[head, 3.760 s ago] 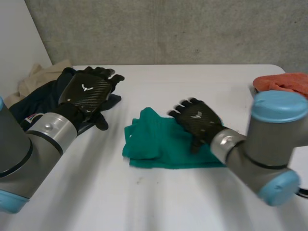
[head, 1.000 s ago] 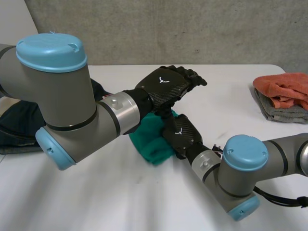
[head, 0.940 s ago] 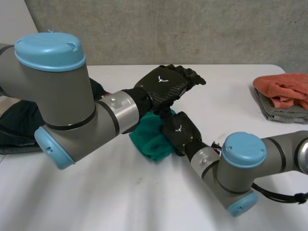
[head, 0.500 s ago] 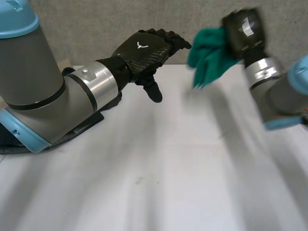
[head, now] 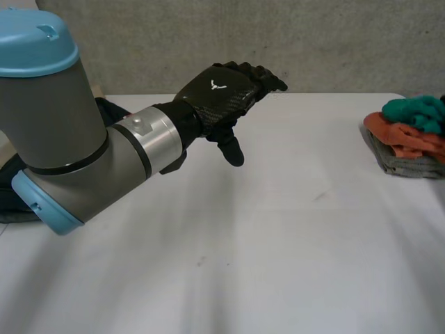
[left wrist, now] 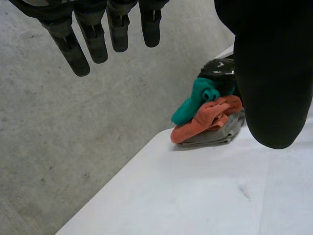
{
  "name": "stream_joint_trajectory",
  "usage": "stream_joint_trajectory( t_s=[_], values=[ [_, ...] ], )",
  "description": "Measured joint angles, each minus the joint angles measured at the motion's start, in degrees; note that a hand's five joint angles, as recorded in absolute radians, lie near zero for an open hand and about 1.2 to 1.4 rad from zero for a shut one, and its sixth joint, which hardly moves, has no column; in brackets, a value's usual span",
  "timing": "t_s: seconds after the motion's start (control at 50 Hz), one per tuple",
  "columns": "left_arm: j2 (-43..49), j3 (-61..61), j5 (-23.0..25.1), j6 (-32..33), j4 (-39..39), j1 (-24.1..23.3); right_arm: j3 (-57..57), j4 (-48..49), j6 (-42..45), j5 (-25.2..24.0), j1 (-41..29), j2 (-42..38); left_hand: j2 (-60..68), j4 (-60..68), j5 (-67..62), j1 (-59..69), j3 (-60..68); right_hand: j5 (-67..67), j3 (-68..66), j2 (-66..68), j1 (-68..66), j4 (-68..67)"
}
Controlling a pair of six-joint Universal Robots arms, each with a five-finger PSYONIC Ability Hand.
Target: Fold the laundry.
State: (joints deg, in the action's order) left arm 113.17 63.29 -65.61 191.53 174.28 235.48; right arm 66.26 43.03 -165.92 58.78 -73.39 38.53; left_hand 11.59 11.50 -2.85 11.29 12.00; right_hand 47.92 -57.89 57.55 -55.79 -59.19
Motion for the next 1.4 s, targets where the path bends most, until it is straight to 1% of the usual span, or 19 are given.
stream_joint_trajectory(
  t_s=[0.04,0.1,0.14,0.3,0.5,0.56,0.62,0.74,0.82,0.92,1.0,1.08,1.24,1.28,1.3,1.32,1.34,1.38,1.4],
  values=[
    [0.0,0.1,0.0,0.0,0.0,-0.2,2.8,-0.3,0.6,-0.7,1.1,1.5,0.0,0.0,0.0,0.0,0.0,-18.4,19.0,-20.4,18.9,20.2],
    [0.0,0.2,0.0,0.0,0.0,-0.4,6.1,-0.9,1.1,-1.2,1.9,4.4,0.0,0.0,0.0,0.0,0.0,-29.4,31.3,-31.6,30.1,32.6],
    [0.0,0.2,0.0,0.0,0.0,-0.6,8.3,-2.1,1.3,-1.1,2.3,7.5,0.0,0.0,0.0,0.0,0.0,-42.4,43.5,-43.3,41.1,44.8],
    [-0.5,0.4,0.0,0.0,-0.1,-1.4,9.3,-11.8,1.7,1.1,3.9,17.2,0.0,0.0,0.0,0.0,0.0,-45.1,46.2,-45.6,42.7,47.4],
    [-2.7,0.2,-0.1,0.0,0.0,-1.7,-1.4,-29.5,8.3,13.6,5.5,27.0,0.0,0.0,0.0,0.0,0.0,-45.1,46.2,-45.6,42.7,47.4],
    [-4.5,-0.1,-0.5,-0.1,0.3,-1.3,-3.9,-30.7,11.0,17.0,1.7,29.0,0.0,0.0,0.0,0.0,0.0,-45.1,46.2,-45.6,42.7,47.4],
    [-6.3,-0.4,-2.2,-0.1,0.8,-0.5,-4.0,-28.8,12.2,17.8,-4.4,30.8,0.0,0.0,0.0,0.0,0.0,-45.1,46.2,-45.6,42.7,47.4],
    [-9.6,-0.3,-12.7,1.4,2.3,5.7,3.6,-19.3,13.3,13.8,-21.7,34.4,0.0,0.0,0.0,0.0,0.0,-45.1,46.2,-45.6,42.7,47.4],
    [-9.3,0.9,-20.4,6.9,2.9,12.8,11.0,-16.6,13.7,9.7,-30.3,35.2,0.0,0.0,0.0,0.0,0.0,-45.1,46.2,-45.6,42.7,47.4],
    [-3.6,2.3,-24.1,19.2,3.6,21.2,18.4,-19.2,15.0,7.2,-35.9,34.7,0.0,0.0,0.0,0.0,0.0,-45.1,46.2,-45.6,42.7,47.4],
    [5.5,1.7,-22.1,29.0,4.8,26.4,22.6,-22.9,17.4,7.0,-37.1,33.0,0.0,0.0,0.0,0.0,0.0,-45.1,46.2,-45.6,42.7,47.4],
    [14.6,-0.7,-16.6,34.5,7.0,30.4,26.0,-25.2,20.1,7.3,-36.9,31.6,0.0,0.0,0.0,0.0,0.0,-45.1,46.2,-45.6,42.7,47.4],
    [28.7,-7.2,-2.8,36.2,15.8,35.0,33.4,-26.0,22.9,7.5,-35.9,30.9,1.7,1.5,-1.0,1.9,1.3,-45.1,46.2,-45.6,42.7,47.4],
    [30.9,-8.4,-0.4,35.9,17.8,35.4,35.1,-25.8,23.0,7.4,-35.8,31.1,6.4,6.6,-5.5,8.0,6.1,-45.1,46.2,-45.6,42.7,47.4],
    [31.6,-8.8,0.5,35.8,18.6,35.5,36.0,-25.8,23.0,7.4,-35.6,31.2,19.2,18.2,-15.6,20.7,18.6,-45.1,46.2,-45.6,42.7,47.4],
    [31.8,-9.0,0.8,35.7,18.9,35.6,36.2,-25.8,23.0,7.4,-35.5,31.2,19.2,18.2,-15.6,20.7,18.6,-45.1,46.2,-45.6,42.7,47.4],
    [32.3,-9.2,1.5,35.6,19.5,35.5,36.9,-25.7,23.0,7.4,-35.3,31.3,36.0,35.0,-29.9,36.9,34.1,-45.1,46.2,-45.6,42.7,47.4],
    [32.7,-9.4,2.1,35.4,20.2,35.3,38.2,-25.7,22.9,7.4,-34.5,31.5,52.2,52.5,-45.8,49.2,49.8,-45.1,46.2,-45.6,42.7,47.4],
    [32.5,-9.3,2.1,35.2,20.4,35.1,38.6,-25.7,22.9,7.4,-34.2,31.6,54.4,55.3,-48.3,49.6,51.7,-45.1,46.2,-45.6,42.7,47.4]
  ],
)
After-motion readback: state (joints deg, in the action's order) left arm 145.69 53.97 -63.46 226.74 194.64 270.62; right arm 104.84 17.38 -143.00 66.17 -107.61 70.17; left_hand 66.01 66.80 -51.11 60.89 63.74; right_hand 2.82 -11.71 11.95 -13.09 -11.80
